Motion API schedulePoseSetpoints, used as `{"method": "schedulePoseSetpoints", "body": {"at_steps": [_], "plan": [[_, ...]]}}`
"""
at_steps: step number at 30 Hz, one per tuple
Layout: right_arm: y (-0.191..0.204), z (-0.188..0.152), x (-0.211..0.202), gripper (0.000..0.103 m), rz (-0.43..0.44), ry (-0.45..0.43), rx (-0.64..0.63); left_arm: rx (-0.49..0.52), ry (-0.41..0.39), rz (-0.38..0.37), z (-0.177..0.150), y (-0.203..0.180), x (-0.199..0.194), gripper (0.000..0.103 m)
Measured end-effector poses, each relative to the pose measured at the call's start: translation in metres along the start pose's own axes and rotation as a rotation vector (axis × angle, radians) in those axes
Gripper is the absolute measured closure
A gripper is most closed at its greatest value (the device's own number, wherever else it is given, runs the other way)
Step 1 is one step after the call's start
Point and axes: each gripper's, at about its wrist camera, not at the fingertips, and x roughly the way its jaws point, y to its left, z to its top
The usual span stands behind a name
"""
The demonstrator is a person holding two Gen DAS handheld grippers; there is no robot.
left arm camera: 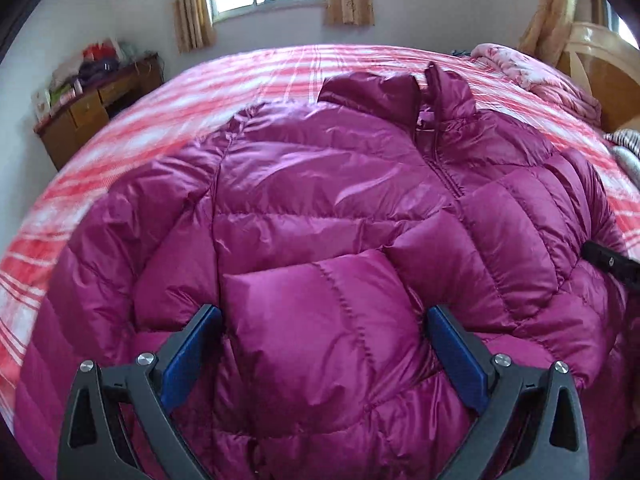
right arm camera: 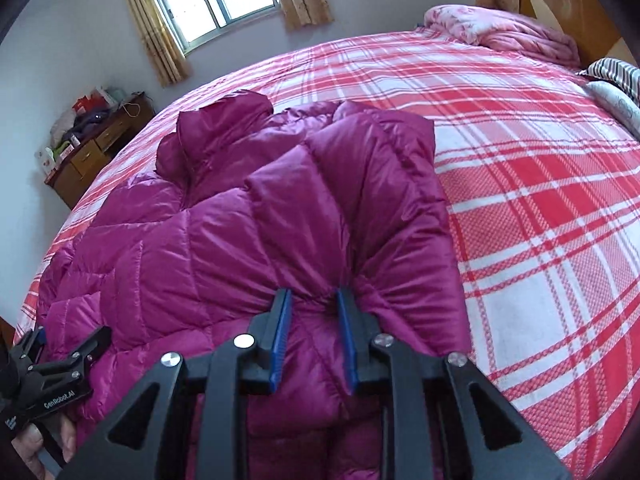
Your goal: Fold large clothes
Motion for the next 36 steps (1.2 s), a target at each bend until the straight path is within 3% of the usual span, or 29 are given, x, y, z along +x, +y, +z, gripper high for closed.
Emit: {"method": "schedulePoseSetpoints", "body": {"at_steps": [6, 10, 11, 16, 26, 30, 36], "plan": [[0.012, 0.002, -0.013, 0.077, -0.084, -0.024, -0.043, 0.013, 0.005, 0.016, -0.003, -0.004, -0.001, 0.001], [0.019, 0.016, -0.037, 0.049, -0.053, -0.142, -0.012, 0.016, 0.0, 0.024, -0.005, -0.005, -0.002, 0.001], [0.022, 0.022, -0.037, 0.046, -0.065, -0.152, -0.025, 0.016, -0.002, 0.024, -0.005, -0.005, -0.002, 0.001], [0.024, 0.05, -0.007, 0.046, -0.112, -0.113, -0.035, 0.01, -0.008, 0.017, -0.005, -0.005, -0.001, 0.001], [0.008, 0.046, 0.029, 0.045, -0.158, 0.005, -0.024, 0.011, -0.011, 0.016, -0.007, -0.004, -0.001, 0.001], [0.019, 0.04, 0.015, 0.046, -0.19, -0.011, -0.054, 0.011, -0.012, 0.015, -0.007, -0.004, -0.002, 0.001], [0.054, 0.003, -0.035, 0.042, -0.071, -0.038, -0.104, 0.011, -0.014, 0.015, -0.007, -0.004, -0.001, 0.001]]}}
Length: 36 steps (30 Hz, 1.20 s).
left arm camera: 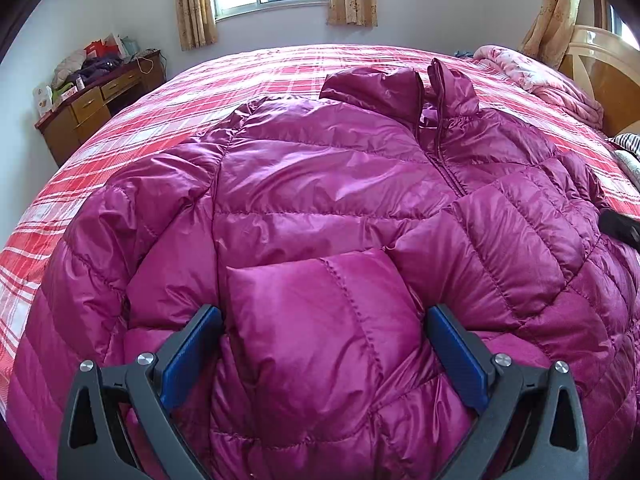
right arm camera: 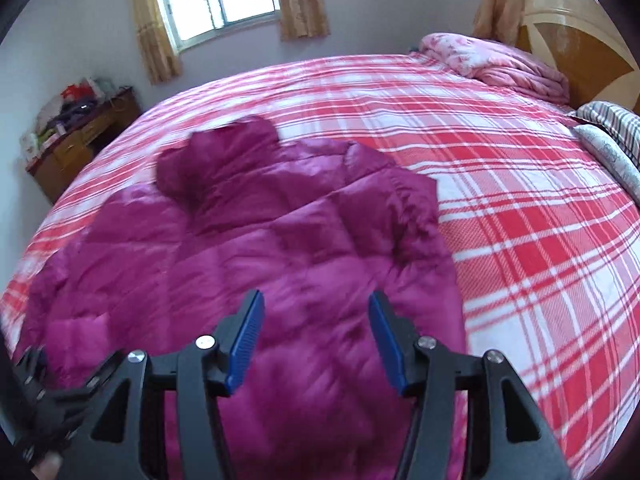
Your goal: Fold large clothes
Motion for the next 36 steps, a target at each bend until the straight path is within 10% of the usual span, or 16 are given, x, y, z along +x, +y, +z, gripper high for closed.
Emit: {"method": "schedulePoseSetpoints", "body": {"at_steps": [24, 36], "plan": [[0.054, -0.054, 0.024, 0.036, -0.063, 0.005, -0.188, 0.014, 0.005, -0.064, -0.002, 0.006, -0.006, 0.001], [0.051, -0.056, 0.021, 0.036, -0.044, -0.017, -0.166, -0.125, -0.166, 0.12, -0.089, 0.173, -0.143, 0.001]]}}
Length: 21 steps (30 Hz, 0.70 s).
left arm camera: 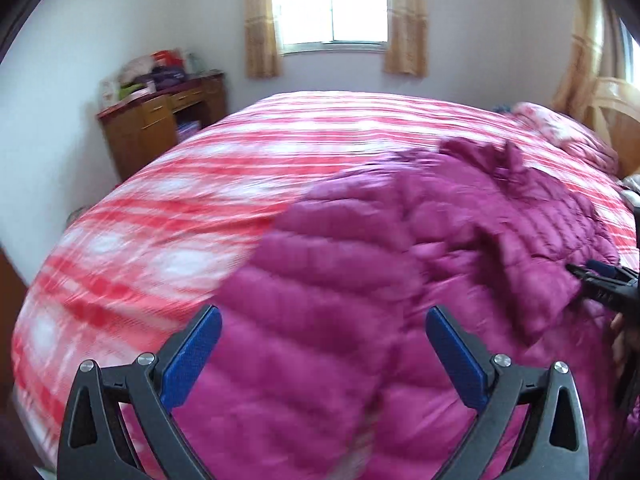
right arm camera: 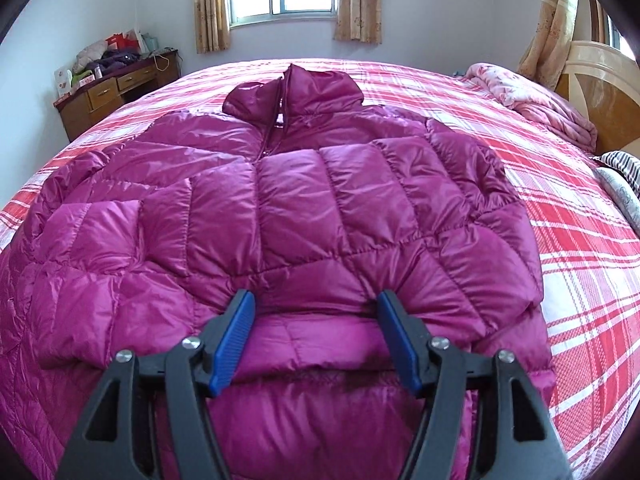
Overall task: Fold large clothes
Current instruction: 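Grasp the other sleeve with the left gripper and fold it across the body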
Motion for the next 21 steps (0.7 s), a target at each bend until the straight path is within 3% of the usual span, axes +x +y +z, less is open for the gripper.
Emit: {"method": "schedulePoseSetpoints", "body": {"at_steps": [5, 8, 12, 14, 17, 19, 21], "plan": [[0.0, -0.001, -0.001, 0.036, -0.001, -0.005, 0.002, -0.077, 0.053, 0.085, -0.037, 0.071, -0.025, 0.001], [0.0, -0.001, -0.002, 0.035, -0.006, -0.008, 0.0, -0.146, 0.047, 0.027, -0.05, 0.091, -0.036, 0.001], [0.0, -0.002, -0.003, 0.035, -0.012, -0.011, 0.0, -0.206, 0.074, -0.062, -0.057, 0.088, -0.025, 0.001], [0.0, -0.002, -0.003, 0.034, -0.014, -0.013, 0.002, -0.193, 0.096, -0.053, -0.06, 0.08, -0.016, 0.003], [-0.001, -0.003, -0.004, 0.034, -0.015, -0.016, 0.005, -0.19, 0.119, -0.047, -0.061, 0.075, -0.004, 0.035], [-0.001, -0.003, -0.004, 0.034, -0.015, -0.018, 0.006, -0.157, 0.094, -0.029, -0.061, 0.073, -0.007, 0.051], [-0.001, -0.003, -0.004, 0.033, -0.014, -0.018, 0.008, -0.133, 0.076, -0.034, -0.058, 0.076, -0.013, 0.074]]}}
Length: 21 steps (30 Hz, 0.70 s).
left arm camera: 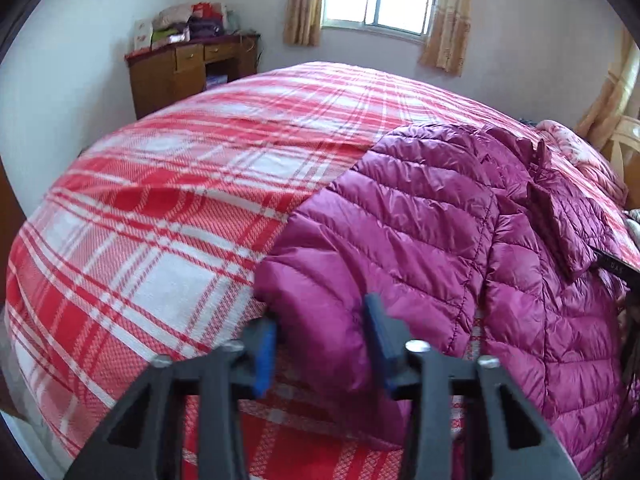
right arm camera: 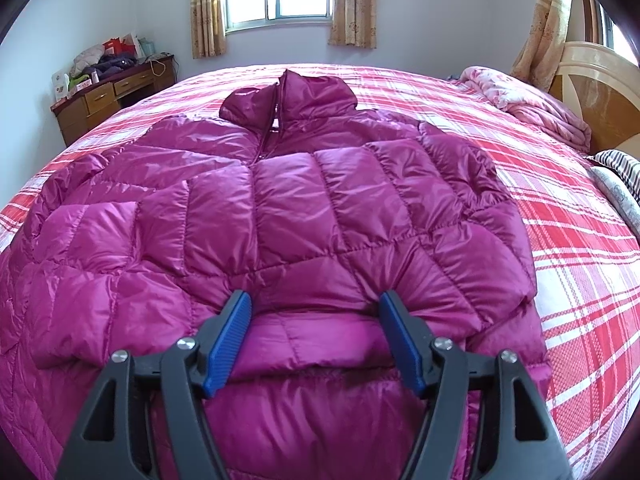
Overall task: Fold large clothes
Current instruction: 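Grasp the other sleeve with the left gripper and fold it across the body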
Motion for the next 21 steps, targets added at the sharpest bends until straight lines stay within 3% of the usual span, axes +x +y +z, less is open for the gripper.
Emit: {"method": "schedulePoseSetpoints", "body": {"at_steps": [3, 12, 21], "plan": [[0.0, 0.0, 0.0, 0.033, 0.002, -0.002, 0.001, -0.016, -0.046, -0.009, 0.013, 0.013, -0.014, 0.087], [-0.001, -0.001, 0.0, 0.032, 0.004, -0.008, 0.006, 0.001, -0.183, 0.018, 0.075, 0.036, -0.045, 0.09], [-0.001, 0.001, 0.0, 0.03, 0.022, 0.005, 0.011, 0.033, -0.306, -0.017, 0.136, 0.016, -0.073, 0.092]]}}
